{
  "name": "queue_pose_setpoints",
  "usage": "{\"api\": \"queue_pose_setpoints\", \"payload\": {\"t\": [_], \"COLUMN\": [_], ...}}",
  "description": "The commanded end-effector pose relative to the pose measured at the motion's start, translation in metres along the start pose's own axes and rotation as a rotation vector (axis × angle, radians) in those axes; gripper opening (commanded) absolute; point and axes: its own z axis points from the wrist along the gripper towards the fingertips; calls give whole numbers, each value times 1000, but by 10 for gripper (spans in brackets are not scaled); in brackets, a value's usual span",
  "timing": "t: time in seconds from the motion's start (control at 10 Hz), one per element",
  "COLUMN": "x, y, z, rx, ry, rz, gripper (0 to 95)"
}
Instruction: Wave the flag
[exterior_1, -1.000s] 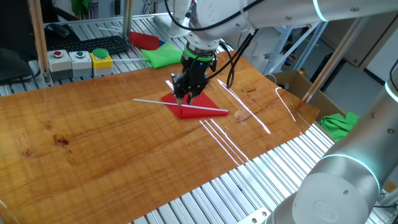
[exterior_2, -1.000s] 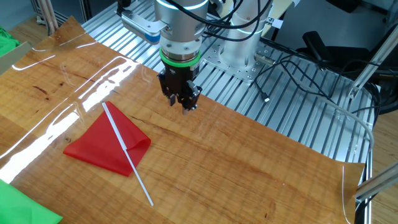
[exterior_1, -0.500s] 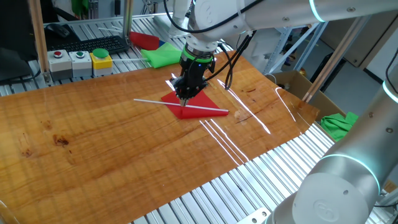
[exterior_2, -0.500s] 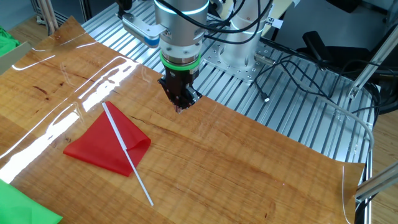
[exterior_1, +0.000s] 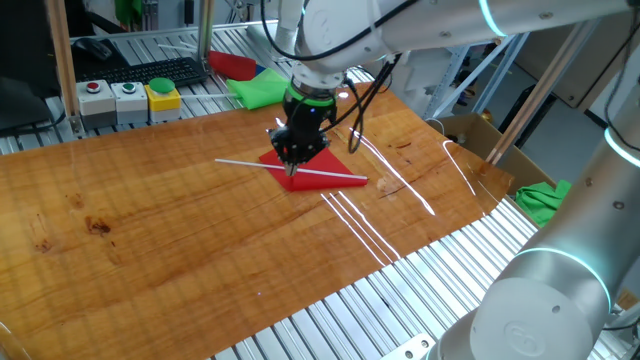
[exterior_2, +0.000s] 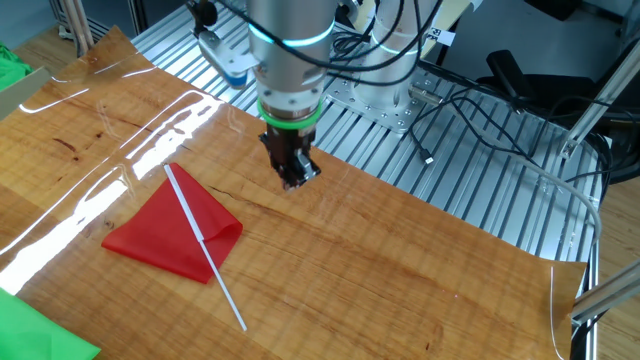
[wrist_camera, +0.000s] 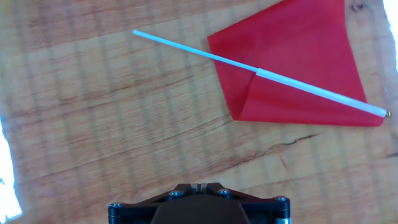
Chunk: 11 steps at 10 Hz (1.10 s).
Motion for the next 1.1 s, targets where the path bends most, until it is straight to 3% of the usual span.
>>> {"api": "queue_pose_setpoints", "payload": {"t": [0.1, 0.5, 0.6, 1.1], "x": [-3, -13, -18, -39], "y": [6, 22, 27, 34], "z": [23, 39, 46, 68], "rx": [-12, -16, -21, -36], "ry": [-6, -10, -15, -28], "rz": [222, 360, 408, 579], "gripper": [0, 0, 190, 190]}}
